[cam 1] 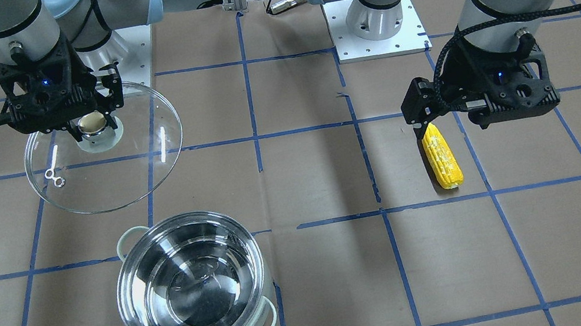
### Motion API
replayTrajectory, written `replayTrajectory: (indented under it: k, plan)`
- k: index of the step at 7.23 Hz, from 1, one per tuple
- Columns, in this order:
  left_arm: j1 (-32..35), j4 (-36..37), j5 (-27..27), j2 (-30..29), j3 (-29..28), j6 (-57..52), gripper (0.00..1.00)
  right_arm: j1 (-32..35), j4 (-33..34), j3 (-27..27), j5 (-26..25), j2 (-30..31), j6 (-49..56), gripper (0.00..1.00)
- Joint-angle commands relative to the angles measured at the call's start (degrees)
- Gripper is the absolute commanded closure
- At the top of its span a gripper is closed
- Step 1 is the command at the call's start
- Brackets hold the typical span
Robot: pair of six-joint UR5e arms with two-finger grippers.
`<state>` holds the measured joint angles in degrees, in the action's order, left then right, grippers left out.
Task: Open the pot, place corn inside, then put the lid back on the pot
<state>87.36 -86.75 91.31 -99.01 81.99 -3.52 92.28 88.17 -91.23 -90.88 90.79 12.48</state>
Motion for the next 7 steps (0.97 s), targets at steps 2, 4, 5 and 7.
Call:
replayTrajectory:
  k: [2, 4, 5, 7]
  plan:
    - [-0.17, 0.35, 0.18, -0.22, 1.23, -1.13, 0.00, 0.00, 0.07, 0.09, 0.00, 0.00, 0.09, 0.72]
    - [-0.18, 1.93, 0.62, -2.59, -0.06, -1.32, 0.00, 0.00, 0.86, 0.00, 0.00, -0.09, 0.17, 0.72]
    - [-0.18, 1.93, 0.71, -2.50, 0.01, -1.32, 0.00, 0.00, 0.86, 0.00, 0.00, -0.09, 0.09, 0.72]
    - [-0.09, 1.93, 0.36, -2.42, -0.16, -1.23, 0.00, 0.00, 0.95, 0.00, 0.00, -0.09, 0.17, 0.72]
